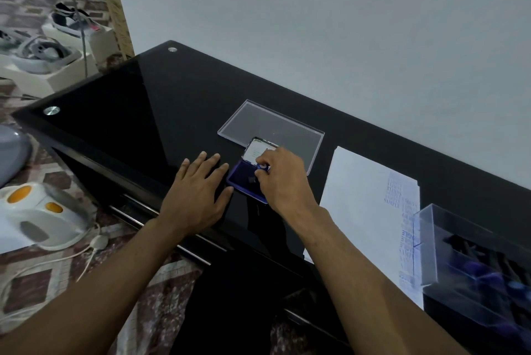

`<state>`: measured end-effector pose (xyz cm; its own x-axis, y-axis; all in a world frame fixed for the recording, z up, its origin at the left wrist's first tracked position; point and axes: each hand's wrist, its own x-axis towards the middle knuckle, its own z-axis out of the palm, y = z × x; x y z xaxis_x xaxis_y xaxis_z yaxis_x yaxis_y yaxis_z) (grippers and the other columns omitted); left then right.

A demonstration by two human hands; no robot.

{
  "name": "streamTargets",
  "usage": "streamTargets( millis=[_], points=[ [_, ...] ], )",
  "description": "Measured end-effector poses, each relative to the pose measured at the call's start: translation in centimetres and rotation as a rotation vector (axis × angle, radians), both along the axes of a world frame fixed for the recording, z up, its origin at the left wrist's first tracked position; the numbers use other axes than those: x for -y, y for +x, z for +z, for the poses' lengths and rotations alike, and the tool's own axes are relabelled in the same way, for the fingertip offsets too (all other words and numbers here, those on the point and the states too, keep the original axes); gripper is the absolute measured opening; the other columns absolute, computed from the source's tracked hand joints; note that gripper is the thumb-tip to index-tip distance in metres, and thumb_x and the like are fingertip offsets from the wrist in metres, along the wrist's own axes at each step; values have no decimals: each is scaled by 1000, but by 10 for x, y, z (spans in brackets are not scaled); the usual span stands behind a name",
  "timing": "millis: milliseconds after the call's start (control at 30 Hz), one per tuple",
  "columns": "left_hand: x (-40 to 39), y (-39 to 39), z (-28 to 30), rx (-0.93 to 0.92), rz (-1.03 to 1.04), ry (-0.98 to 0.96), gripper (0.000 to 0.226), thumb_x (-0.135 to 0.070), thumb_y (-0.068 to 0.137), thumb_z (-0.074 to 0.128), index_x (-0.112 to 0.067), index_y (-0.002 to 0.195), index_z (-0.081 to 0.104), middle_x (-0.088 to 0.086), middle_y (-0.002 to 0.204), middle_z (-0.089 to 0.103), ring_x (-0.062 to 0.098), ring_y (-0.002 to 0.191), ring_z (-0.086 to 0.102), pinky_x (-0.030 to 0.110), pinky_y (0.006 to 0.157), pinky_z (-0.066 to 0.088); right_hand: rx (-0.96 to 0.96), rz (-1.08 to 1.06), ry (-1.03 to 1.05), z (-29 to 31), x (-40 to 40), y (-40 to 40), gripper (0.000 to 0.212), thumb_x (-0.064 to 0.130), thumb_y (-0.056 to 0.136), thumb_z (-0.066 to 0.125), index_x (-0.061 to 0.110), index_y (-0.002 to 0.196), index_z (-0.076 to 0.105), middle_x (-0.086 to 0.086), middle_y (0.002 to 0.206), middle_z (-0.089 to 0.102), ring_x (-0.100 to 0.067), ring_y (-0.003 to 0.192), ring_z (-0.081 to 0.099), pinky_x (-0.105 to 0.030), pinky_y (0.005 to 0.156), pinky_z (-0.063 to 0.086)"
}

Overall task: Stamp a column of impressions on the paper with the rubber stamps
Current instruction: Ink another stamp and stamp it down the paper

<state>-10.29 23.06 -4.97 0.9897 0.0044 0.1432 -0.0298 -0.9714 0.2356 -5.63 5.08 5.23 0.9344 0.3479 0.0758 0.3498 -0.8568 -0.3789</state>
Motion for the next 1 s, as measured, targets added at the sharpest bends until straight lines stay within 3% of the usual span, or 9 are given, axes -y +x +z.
streamTargets(
  millis=[233, 567, 867, 1000],
  points=[
    [1, -1, -2, 18, 14, 18, 72, -63, 96, 17, -24, 152, 41, 4, 163, 31, 25, 154, 16, 51, 125, 10, 18, 10, -19, 0, 0, 2, 21, 22, 95, 63, 16, 114, 70, -2, 115, 65, -14, 97, 61, -15, 76, 39],
    [1, -2, -3, 22, 25, 27, 72, -63, 96, 17, -25, 152, 40, 3, 163, 31, 24, 154, 15, 50, 126, 9, -25, -4, 47, 0, 4, 2, 14, 21, 89, 69, 18, 102, 72, 1, 108, 70, -12, 93, 63, -21, 78, 51],
    [2, -2, -3, 34, 25, 12, 72, -63, 96, 18, -24, 151, 42, 3, 162, 33, 24, 154, 17, 51, 125, 11, -2, 11, 7, 4, 5, 0, 21, 23, 97, 60, 17, 113, 73, 0, 113, 70, -14, 101, 63, -17, 80, 38],
    [2, -2, -3, 34, 24, 16, 72, -63, 96, 17, -24, 152, 41, 3, 163, 32, 24, 154, 16, 50, 126, 9, -21, -9, 41, 1, 4, -1, 18, 23, 92, 66, 19, 107, 75, 3, 112, 71, -12, 100, 64, -18, 85, 45]
  ],
)
